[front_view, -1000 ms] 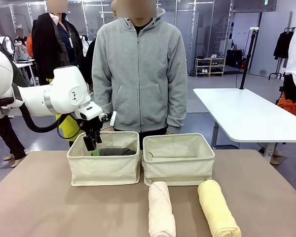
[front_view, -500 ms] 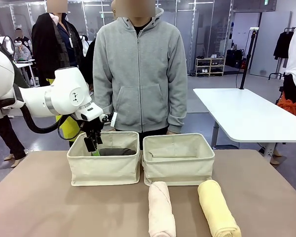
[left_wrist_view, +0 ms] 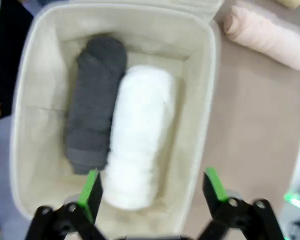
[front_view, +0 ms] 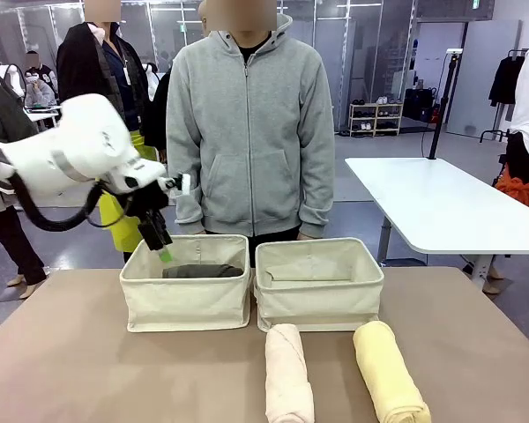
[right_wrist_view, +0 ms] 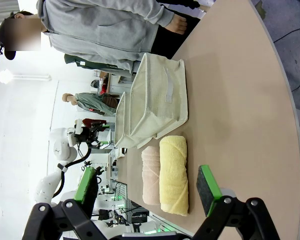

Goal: Divide the towels into two baskets.
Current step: Pick up one hotel-folded towel from the bottom of the table and place it in the Fabric basket indicated by the person.

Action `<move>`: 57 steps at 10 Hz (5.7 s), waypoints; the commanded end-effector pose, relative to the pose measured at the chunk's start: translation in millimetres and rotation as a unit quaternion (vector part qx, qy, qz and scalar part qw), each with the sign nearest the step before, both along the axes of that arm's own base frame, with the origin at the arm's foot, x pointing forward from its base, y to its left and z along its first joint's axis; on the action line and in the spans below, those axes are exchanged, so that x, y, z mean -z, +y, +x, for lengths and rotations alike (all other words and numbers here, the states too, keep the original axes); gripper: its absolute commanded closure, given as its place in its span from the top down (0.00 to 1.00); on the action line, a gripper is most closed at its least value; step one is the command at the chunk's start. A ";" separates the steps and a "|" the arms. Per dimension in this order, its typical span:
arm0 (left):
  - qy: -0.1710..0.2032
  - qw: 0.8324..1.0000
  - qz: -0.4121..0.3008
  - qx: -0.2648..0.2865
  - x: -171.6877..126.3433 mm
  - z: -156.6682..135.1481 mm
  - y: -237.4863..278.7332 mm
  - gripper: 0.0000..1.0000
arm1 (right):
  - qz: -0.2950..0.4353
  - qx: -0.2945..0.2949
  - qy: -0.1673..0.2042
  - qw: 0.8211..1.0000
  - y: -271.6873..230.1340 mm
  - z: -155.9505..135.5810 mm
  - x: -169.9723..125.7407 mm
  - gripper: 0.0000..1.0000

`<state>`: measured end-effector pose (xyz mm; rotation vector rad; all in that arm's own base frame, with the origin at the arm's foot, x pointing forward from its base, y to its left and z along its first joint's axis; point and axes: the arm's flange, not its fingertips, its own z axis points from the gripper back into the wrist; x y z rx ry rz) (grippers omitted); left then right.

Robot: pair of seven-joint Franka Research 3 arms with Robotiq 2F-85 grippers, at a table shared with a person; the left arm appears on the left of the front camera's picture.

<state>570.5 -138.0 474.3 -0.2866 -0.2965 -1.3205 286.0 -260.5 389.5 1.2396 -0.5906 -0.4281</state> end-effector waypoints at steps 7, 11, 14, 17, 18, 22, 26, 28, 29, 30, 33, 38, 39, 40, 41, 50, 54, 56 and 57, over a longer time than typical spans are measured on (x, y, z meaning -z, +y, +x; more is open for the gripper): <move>0.289 0.901 -0.256 -0.198 7.9 -156.1 231.6 1.00 | 0.002 0.002 -0.006 1.000 0.2 -1.5 -2.4 1.00; 0.299 0.791 -0.393 -0.361 78.6 -215.1 341.2 1.00 | 0.002 0.002 -0.006 1.000 0.2 -1.5 -2.4 1.00; 0.290 0.732 -0.453 -0.419 118.8 -262.7 374.7 1.00 | 0.002 0.002 -0.006 1.000 0.2 -1.5 -2.4 1.00; 0.310 0.731 -0.436 -0.423 125.7 -269.8 381.2 1.00 | 0.002 0.002 -0.006 1.000 0.2 -1.5 -2.4 1.00; 0.310 0.731 -0.436 -0.423 125.7 -269.8 381.2 1.00 | 0.002 0.002 -0.006 1.000 0.2 -1.5 -2.4 1.00; 0.310 0.731 -0.436 -0.423 125.7 -269.8 381.2 1.00 | 0.002 0.002 -0.006 1.000 0.2 -1.5 -2.4 1.00; 0.310 0.731 -0.436 -0.423 125.7 -269.8 381.2 1.00 | 0.002 0.002 -0.006 1.000 0.2 -1.5 -2.4 1.00; 0.310 0.731 -0.436 -0.423 125.7 -269.8 381.2 1.00 | 0.000 0.000 0.000 1.000 -0.1 -0.2 0.0 1.00; 0.310 0.731 -0.436 -0.423 125.7 -269.8 381.2 1.00 | -0.028 -0.038 0.028 0.998 23.6 13.3 -6.7 1.00; 0.310 0.731 -0.436 -0.423 125.7 -269.8 381.2 1.00 | -0.066 -0.077 0.054 0.993 53.1 29.5 -7.0 1.00; 0.310 0.731 -0.436 -0.423 125.7 -269.8 381.2 1.00 | -0.138 -0.158 0.111 0.971 143.5 60.6 -7.5 1.00; 0.310 0.731 -0.436 -0.423 125.7 -269.8 381.2 1.00 | -0.284 -0.179 0.178 0.925 260.2 69.4 10.2 1.00; 0.310 0.731 -0.436 -0.423 125.7 -269.8 381.2 1.00 | -0.311 -0.174 0.183 0.916 278.3 67.5 14.8 1.00; 0.310 0.731 -0.436 -0.423 125.7 -269.8 381.2 1.00 | -0.343 -0.165 0.184 0.906 294.4 65.2 19.3 1.00; 0.310 0.731 -0.436 -0.423 125.7 -269.8 381.2 1.00 | -0.362 -0.160 0.187 0.899 310.9 63.0 27.1 1.00; 0.310 0.731 -0.436 -0.423 125.7 -269.8 381.2 1.00 | -0.457 -0.221 0.201 0.838 383.9 49.4 84.1 1.00; 0.310 0.731 -0.436 -0.423 125.7 -269.8 381.2 1.00 | -0.480 -0.238 0.189 0.823 386.9 45.9 88.7 0.71; 0.310 0.731 -0.436 -0.423 125.7 -269.8 381.2 1.00 | -0.483 -0.238 0.187 0.822 388.1 45.5 88.0 0.51; 0.310 0.731 -0.436 -0.423 125.7 -269.8 381.2 1.00 | -0.483 -0.238 0.186 0.822 388.0 45.4 86.8 0.41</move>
